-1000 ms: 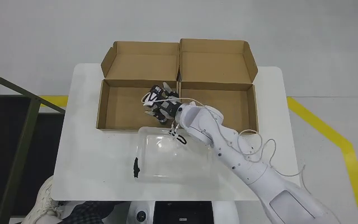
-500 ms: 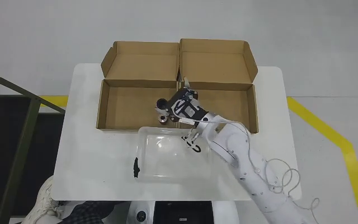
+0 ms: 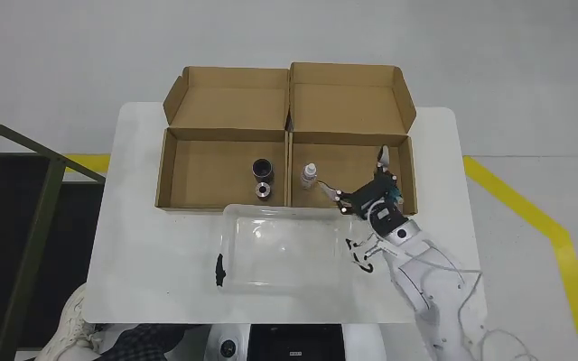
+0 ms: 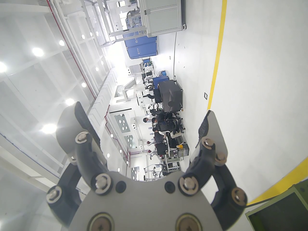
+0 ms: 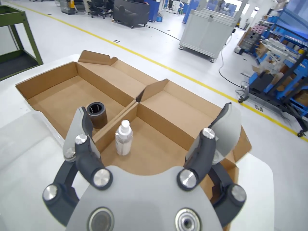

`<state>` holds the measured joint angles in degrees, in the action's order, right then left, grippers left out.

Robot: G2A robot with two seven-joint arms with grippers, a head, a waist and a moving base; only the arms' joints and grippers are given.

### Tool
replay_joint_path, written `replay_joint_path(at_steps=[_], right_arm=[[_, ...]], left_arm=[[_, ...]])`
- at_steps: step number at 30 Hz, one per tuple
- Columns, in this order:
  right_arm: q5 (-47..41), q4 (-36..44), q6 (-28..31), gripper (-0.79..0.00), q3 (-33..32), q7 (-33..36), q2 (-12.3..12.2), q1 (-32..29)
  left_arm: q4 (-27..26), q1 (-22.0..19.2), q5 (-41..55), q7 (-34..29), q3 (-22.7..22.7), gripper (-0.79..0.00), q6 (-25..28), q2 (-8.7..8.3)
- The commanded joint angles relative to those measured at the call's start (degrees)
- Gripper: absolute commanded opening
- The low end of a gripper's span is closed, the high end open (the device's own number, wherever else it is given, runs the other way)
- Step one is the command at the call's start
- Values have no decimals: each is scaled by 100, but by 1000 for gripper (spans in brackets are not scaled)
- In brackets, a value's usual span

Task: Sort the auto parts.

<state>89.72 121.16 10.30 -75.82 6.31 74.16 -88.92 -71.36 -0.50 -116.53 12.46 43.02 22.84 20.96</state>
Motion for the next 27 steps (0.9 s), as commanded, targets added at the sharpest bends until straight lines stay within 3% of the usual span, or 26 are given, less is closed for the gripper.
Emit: replay_joint_path(at_steps=[1, 14, 27], right_arm=[[-58, 128, -98, 0, -253, -48, -22, -335], [-523, 661, -278, 0, -1430, -1093, -104, -2071], [-789, 592, -268, -1, -1810, -1657, -113, -2496]], left_arm=[[0, 0, 0, 0, 0, 0, 0, 0], [0, 0, 0, 0, 0, 0, 0, 0], [0, 0, 0, 0, 0, -1, 0, 0]])
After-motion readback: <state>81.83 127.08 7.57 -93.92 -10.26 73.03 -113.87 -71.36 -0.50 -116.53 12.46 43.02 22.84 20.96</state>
